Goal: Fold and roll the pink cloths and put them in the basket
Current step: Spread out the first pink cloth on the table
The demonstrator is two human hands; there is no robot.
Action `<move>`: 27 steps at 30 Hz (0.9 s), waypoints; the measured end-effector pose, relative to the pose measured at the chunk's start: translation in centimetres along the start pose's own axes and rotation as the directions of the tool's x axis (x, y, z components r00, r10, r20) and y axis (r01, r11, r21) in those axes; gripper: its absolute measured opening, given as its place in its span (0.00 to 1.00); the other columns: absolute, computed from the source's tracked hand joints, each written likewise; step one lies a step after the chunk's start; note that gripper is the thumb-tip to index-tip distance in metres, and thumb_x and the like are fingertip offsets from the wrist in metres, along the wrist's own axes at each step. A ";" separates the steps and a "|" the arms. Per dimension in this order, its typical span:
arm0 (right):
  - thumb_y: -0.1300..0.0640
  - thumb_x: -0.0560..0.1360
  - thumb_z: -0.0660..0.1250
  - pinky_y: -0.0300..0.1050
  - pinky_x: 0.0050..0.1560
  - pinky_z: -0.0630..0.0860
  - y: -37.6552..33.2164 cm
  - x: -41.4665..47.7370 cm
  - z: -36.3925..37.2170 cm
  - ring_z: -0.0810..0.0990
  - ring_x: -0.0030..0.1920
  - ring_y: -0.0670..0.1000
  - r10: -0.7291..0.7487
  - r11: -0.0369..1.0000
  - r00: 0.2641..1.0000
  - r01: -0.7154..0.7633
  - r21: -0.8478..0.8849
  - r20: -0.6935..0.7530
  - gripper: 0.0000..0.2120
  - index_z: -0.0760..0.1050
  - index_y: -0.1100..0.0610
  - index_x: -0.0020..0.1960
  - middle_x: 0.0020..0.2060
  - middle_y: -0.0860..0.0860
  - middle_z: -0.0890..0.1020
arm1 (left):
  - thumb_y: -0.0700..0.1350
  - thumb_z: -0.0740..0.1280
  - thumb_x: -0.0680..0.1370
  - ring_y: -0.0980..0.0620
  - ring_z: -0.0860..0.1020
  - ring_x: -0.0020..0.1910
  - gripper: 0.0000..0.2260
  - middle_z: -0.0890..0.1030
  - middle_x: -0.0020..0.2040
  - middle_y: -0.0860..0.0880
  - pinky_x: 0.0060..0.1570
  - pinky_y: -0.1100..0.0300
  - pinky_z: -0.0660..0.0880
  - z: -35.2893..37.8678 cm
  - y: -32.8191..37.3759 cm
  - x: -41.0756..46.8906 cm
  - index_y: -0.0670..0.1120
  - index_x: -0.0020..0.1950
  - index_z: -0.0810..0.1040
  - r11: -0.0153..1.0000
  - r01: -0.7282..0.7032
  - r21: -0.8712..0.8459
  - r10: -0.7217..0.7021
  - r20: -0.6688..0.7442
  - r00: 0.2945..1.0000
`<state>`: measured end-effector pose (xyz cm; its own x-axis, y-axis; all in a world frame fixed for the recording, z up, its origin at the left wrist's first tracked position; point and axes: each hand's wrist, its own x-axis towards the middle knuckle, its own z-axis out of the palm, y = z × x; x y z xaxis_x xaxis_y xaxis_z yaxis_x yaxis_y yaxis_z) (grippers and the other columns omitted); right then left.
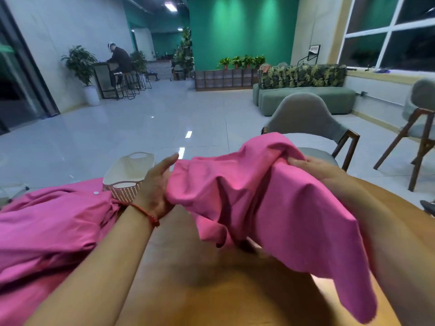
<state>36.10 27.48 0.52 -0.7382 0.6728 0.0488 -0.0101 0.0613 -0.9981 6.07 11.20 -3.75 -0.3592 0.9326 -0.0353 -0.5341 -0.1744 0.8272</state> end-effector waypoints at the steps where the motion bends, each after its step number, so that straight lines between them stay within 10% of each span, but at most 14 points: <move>1: 0.40 0.68 0.76 0.36 0.45 0.81 0.1 -0.3 -0.2 0.87 0.43 0.45 0.024 0.999 1.000 -0.024 -0.031 -0.010 0.18 0.87 0.52 0.49 0.45 0.49 0.88 | 0.53 0.62 0.85 0.43 0.81 0.64 0.21 0.81 0.66 0.37 0.64 0.49 0.78 -0.2 -1.0 -0.8 0.39 0.63 0.85 0.999 -0.020 0.027 0.021 -0.047 0.999; 6: 0.54 0.79 0.71 0.48 0.52 0.82 2.8 -4.1 0.4 0.88 0.50 0.52 0.072 0.984 0.990 -0.050 0.172 -0.122 0.11 0.86 0.55 0.58 0.53 0.55 0.89 | 0.50 0.73 0.77 0.41 0.79 0.60 0.26 0.79 0.70 0.38 0.59 0.44 0.76 -1.7 -8.0 -5.8 0.43 0.73 0.77 0.993 0.042 0.110 -0.028 -0.123 0.992; 14: 0.69 0.77 0.72 0.42 0.41 0.84 2.6 -7.9 1.3 0.89 0.46 0.52 0.062 0.987 0.972 -0.026 0.160 -0.226 0.21 0.81 0.51 0.66 0.54 0.56 0.88 | 0.36 0.73 0.75 0.39 0.79 0.50 0.36 0.84 0.61 0.44 0.43 0.48 0.81 0.0 -7.1 -9.8 0.67 0.74 0.70 0.921 -0.276 0.274 0.306 -0.076 0.949; 20: 0.68 0.76 0.74 0.43 0.41 0.86 -0.6 -8.6 -0.4 0.87 0.44 0.51 0.028 0.965 0.973 0.034 0.262 -0.228 0.25 0.78 0.50 0.69 0.54 0.57 0.88 | 0.30 0.64 0.82 0.50 0.81 0.44 0.23 0.83 0.54 0.44 0.40 0.56 0.82 0.3 -0.1 -9.5 0.51 0.73 0.73 0.903 -0.373 0.215 0.423 -0.281 0.861; 24: 0.64 0.64 0.81 0.47 0.49 0.85 1.6 -8.6 -1.9 0.86 0.50 0.53 0.052 0.982 0.943 0.013 0.191 -0.330 0.33 0.78 0.53 0.68 0.59 0.58 0.86 | 0.29 0.62 0.80 0.47 0.79 0.41 0.23 0.80 0.52 0.40 0.38 0.55 0.80 -3.3 0.6 -9.6 0.48 0.72 0.73 0.935 -0.227 0.271 0.328 -0.426 0.843; 27: 0.68 0.73 0.77 0.46 0.45 0.78 4.5 -8.9 -2.6 0.83 0.53 0.55 0.057 0.998 0.931 -0.053 0.022 -0.360 0.23 0.79 0.55 0.66 0.60 0.60 0.85 | 0.30 0.64 0.81 0.53 0.78 0.34 0.20 0.81 0.47 0.45 0.27 0.60 0.78 -5.4 -1.4 -10.2 0.44 0.71 0.71 0.947 -0.059 0.316 0.221 -0.507 0.833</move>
<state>44.42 23.70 -4.33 -0.4452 0.8954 0.0019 0.0147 0.0094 -0.9998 6.35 0.27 -7.60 -0.8053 0.5783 -0.1307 -0.2425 -0.1202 0.9627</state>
